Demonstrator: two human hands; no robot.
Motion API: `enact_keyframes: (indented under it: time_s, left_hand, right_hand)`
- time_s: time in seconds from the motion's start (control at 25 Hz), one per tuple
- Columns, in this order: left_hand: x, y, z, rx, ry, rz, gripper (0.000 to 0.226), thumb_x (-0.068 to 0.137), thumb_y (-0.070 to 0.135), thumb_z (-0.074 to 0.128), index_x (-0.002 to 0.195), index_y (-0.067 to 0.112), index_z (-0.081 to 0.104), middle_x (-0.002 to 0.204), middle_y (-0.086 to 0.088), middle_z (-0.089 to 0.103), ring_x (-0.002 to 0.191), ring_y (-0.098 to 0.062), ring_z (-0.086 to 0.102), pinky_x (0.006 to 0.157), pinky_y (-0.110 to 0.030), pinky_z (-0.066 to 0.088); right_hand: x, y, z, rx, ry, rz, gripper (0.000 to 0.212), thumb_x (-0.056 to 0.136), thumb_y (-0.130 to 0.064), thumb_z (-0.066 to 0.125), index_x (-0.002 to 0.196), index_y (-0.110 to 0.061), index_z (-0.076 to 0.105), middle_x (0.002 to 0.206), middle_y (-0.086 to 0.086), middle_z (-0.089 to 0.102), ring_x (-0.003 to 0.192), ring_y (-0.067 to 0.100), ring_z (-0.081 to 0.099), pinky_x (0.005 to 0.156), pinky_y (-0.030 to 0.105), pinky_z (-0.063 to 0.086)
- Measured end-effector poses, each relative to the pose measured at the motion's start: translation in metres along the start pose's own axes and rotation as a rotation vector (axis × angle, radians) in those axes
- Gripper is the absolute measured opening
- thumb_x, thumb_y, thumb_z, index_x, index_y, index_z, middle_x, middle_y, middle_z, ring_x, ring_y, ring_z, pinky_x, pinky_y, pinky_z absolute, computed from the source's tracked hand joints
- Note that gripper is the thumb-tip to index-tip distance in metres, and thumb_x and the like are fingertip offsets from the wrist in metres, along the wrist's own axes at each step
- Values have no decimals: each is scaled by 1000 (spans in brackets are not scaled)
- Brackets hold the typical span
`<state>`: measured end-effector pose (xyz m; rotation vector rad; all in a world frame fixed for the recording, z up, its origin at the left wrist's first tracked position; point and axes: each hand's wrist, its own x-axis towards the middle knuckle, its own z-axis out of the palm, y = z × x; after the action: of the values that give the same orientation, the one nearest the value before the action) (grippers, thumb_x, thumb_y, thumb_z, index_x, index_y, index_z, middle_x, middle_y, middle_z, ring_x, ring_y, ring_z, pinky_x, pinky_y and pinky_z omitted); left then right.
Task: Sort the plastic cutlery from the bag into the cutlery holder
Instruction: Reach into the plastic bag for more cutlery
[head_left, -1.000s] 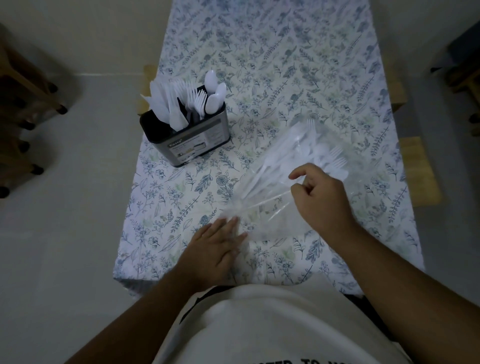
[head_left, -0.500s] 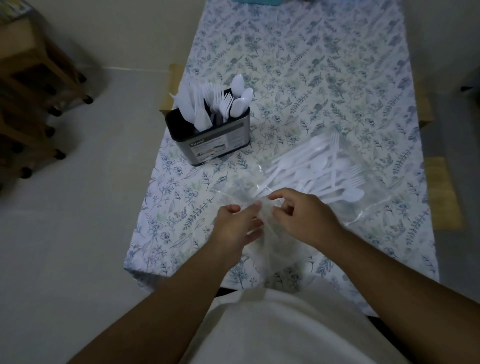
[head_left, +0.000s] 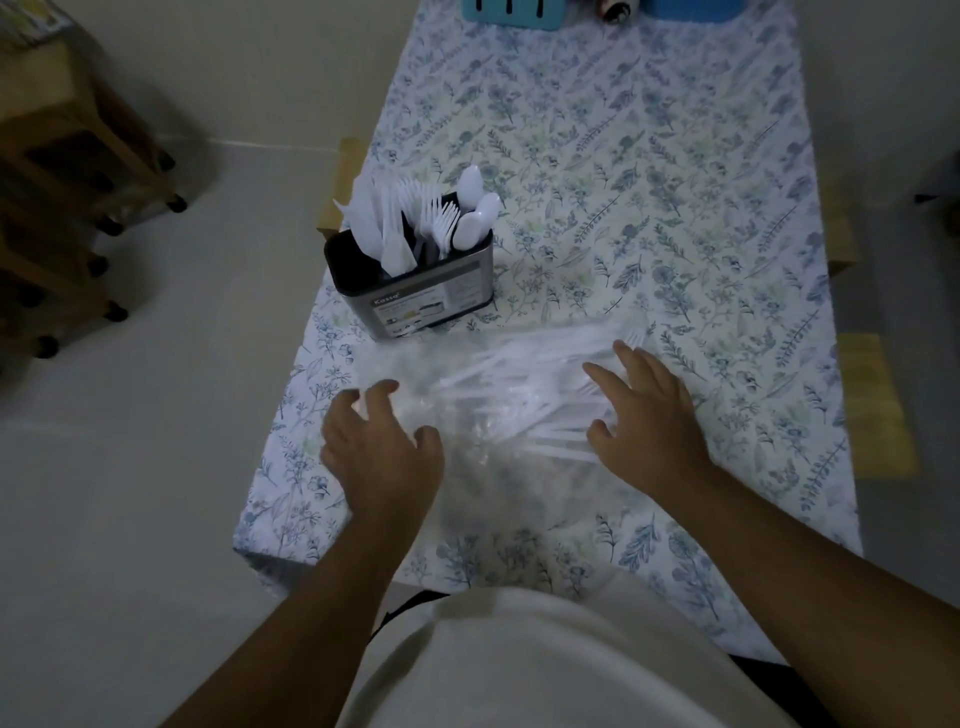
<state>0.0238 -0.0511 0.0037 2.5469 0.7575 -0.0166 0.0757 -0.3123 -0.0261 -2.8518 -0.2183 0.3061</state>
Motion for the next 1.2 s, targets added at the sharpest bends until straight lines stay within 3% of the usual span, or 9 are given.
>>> enact_keyframes:
  time_s: [0.08, 0.16, 0.32, 0.48, 0.64, 0.76, 0.84, 0.96, 1.2]
  left_hand:
    - [-1, 8, 9, 119, -57, 233, 56, 86, 34, 65, 139, 29, 46, 162, -10, 23, 152, -30, 15, 118, -56, 18]
    - [-1, 16, 23, 217, -90, 452, 59, 91, 38, 59, 146, 28, 42, 167, -9, 15, 156, -28, 3, 120, -55, 10]
    - [4, 20, 43, 289, -255, 557, 62, 101, 43, 40, 158, 25, 22, 169, -3, 7, 156, -23, -8, 124, -51, -1]
    - [12, 16, 51, 252, -329, 536, 64, 102, 42, 39, 159, 22, 19, 168, -4, 16, 155, -24, 11, 123, -48, 10]
    - [20, 13, 45, 257, -293, 575, 55, 102, 42, 41, 153, 21, 37, 159, -1, 37, 141, -23, 35, 113, -44, 26]
    - [20, 3, 39, 162, -275, 606, 51, 102, 42, 38, 150, 26, 43, 157, 5, 41, 146, -18, 29, 115, -45, 21]
    - [13, -2, 38, 92, -297, 597, 51, 103, 42, 33, 151, 28, 39, 159, 7, 36, 153, -16, 18, 121, -50, 15]
    - [-5, -4, 44, 30, -366, 585, 51, 104, 42, 28, 154, 31, 31, 163, 8, 29, 154, -14, 14, 122, -55, 15]
    - [-30, 7, 54, -149, -295, 568, 44, 105, 34, 35, 149, 29, 40, 154, 7, 45, 147, -16, 34, 118, -47, 27]
  right_hand:
    - [0, 3, 0, -12, -70, 25, 68, 95, -37, 57, 157, -30, 32, 171, 3, 14, 156, 27, 10, 123, 50, 14]
    - [2, 1, 2, -7, -83, 15, 66, 100, -44, 53, 159, -27, 29, 171, 1, 14, 156, 25, 12, 123, 49, 15]
    - [12, -4, 17, 28, -4, -50, 57, 95, -34, 67, 147, -17, 53, 161, 5, 40, 147, 30, 36, 116, 47, 32]
    - [16, -4, 32, 192, 146, -39, 27, 85, -7, 77, 111, -6, 76, 129, 15, 69, 121, 36, 60, 105, 45, 46]
    - [12, -8, 25, 165, 258, -115, 7, 90, -8, 70, 95, -10, 75, 99, 6, 74, 102, 28, 66, 115, 47, 34]
    - [3, -11, 4, 239, 318, -195, 8, 95, -14, 67, 100, -13, 73, 94, 0, 73, 92, 22, 64, 115, 37, 31]
    - [-2, -13, -9, 249, 344, -252, 9, 95, -15, 66, 100, -13, 74, 90, 1, 71, 87, 24, 60, 95, 38, 46]
    - [-5, -19, -25, 212, 343, -263, 12, 92, -17, 64, 96, -17, 75, 86, 0, 67, 84, 27, 57, 76, 45, 48]
    - [-28, -35, -50, 131, 462, -213, 20, 92, -22, 61, 105, -23, 76, 99, 0, 63, 97, 23, 52, 85, 35, 35]
